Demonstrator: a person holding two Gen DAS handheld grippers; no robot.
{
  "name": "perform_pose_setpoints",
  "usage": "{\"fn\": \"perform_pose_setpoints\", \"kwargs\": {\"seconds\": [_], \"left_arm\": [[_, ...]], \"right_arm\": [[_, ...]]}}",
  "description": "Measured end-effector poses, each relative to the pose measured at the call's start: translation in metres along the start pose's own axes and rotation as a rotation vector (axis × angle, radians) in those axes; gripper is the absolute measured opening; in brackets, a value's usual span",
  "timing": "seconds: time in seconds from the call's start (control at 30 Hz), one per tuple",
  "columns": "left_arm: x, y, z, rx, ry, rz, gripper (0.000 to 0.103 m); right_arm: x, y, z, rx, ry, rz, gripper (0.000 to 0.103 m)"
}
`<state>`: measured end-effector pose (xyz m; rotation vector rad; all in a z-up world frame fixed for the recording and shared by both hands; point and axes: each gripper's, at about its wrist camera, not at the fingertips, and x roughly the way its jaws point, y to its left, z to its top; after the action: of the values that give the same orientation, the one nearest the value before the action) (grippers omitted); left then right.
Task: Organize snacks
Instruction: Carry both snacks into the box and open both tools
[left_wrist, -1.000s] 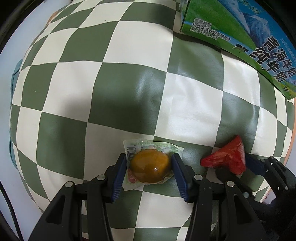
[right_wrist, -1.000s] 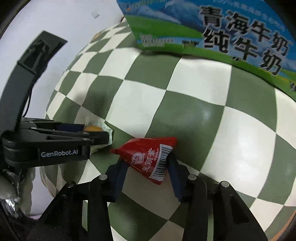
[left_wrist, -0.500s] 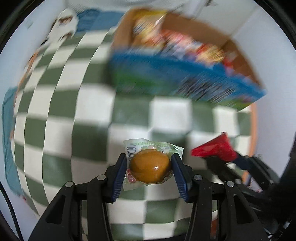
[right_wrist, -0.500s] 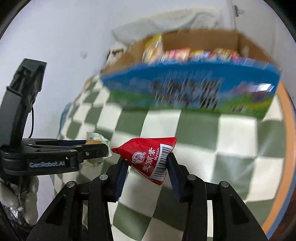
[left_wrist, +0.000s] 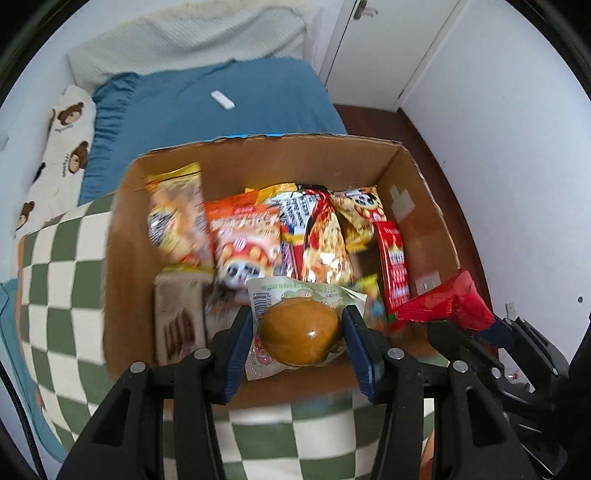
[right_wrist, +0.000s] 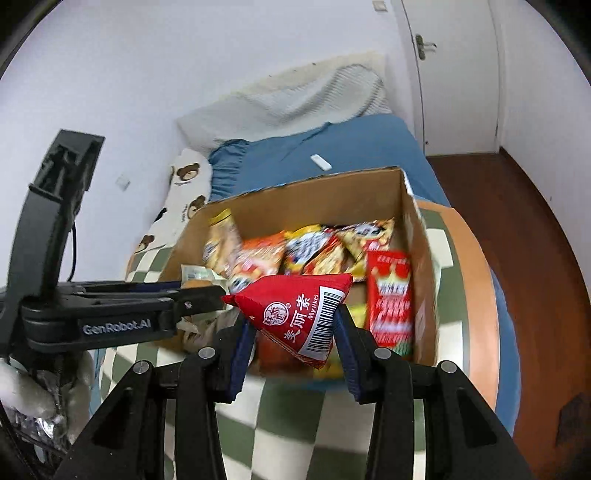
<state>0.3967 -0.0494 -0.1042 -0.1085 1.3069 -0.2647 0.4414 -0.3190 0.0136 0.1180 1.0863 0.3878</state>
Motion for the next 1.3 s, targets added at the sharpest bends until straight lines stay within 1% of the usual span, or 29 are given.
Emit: {"fn": "perform_pose_setpoints", "kwargs": {"seconds": [0.03,0.07,0.13,0.17,0.2,0.23,0.27,0.3,0.37,0.43,0.47,0.53,0.63,0.77,0.9,1.1,1.3], "left_arm": [[0.007,0.002,0.007,-0.014,0.016,-0.002,0.047],[0.015,0.004,0.015,-0.032,0.032,-0.002,0.047],[0.031,0.008,0.030,-0.057,0.068,0.004,0.047],[0.036,0.009,0.036,-0.070,0.075,0.011,0.049],[0.039,0.010,0.041,-0.074,0.082,0.014,0.053],[0.043,0.011,0.045,-0.076,0.092,0.015,0.063],[0.045,0.012,0.048,-0.080,0.094,0.017,0.074],[0.046,0.013,0.049,-0.084,0.093,0.023,0.077],[0.046,0.014,0.047,-0.081,0.082,0.042,0.077],[0.046,0.015,0.042,-0.075,0.077,0.061,0.078],[0.046,0.016,0.040,-0.075,0.071,0.075,0.086],[0.044,0.018,0.034,-0.073,0.051,0.103,0.096],[0.040,0.021,0.024,-0.066,0.023,0.142,0.097],[0.032,0.027,0.006,-0.075,-0.003,0.168,0.097],[0.023,0.032,-0.006,-0.089,-0.033,0.191,0.097],[0.010,0.039,-0.019,-0.103,-0.065,0.216,0.097],[-0.007,0.039,-0.029,-0.110,-0.110,0.233,0.097]], "right_arm": [[0.006,-0.005,0.009,0.007,0.020,-0.003,0.045],[0.017,-0.011,0.017,0.018,0.043,-0.010,0.048],[0.032,-0.020,0.025,0.045,0.079,-0.005,0.050],[0.039,-0.024,0.028,0.057,0.094,-0.008,0.062],[0.046,-0.029,0.031,0.072,0.118,-0.015,0.070],[0.050,-0.032,0.032,0.084,0.125,-0.024,0.084],[0.053,-0.035,0.034,0.092,0.133,-0.029,0.093],[0.055,-0.037,0.035,0.095,0.141,-0.042,0.094],[0.058,-0.040,0.037,0.093,0.155,-0.088,0.097],[0.060,-0.041,0.036,0.090,0.166,-0.108,0.098],[0.062,-0.042,0.036,0.091,0.177,-0.119,0.098],[0.065,-0.040,0.034,0.080,0.196,-0.148,0.098],[0.067,-0.032,0.031,0.040,0.208,-0.202,0.098],[0.067,-0.023,0.024,0.015,0.222,-0.255,0.100],[0.067,-0.017,0.018,0.001,0.218,-0.287,0.101],[0.065,-0.013,0.013,-0.004,0.210,-0.305,0.101],[0.048,-0.006,0.011,-0.008,0.177,-0.301,0.101]]}}
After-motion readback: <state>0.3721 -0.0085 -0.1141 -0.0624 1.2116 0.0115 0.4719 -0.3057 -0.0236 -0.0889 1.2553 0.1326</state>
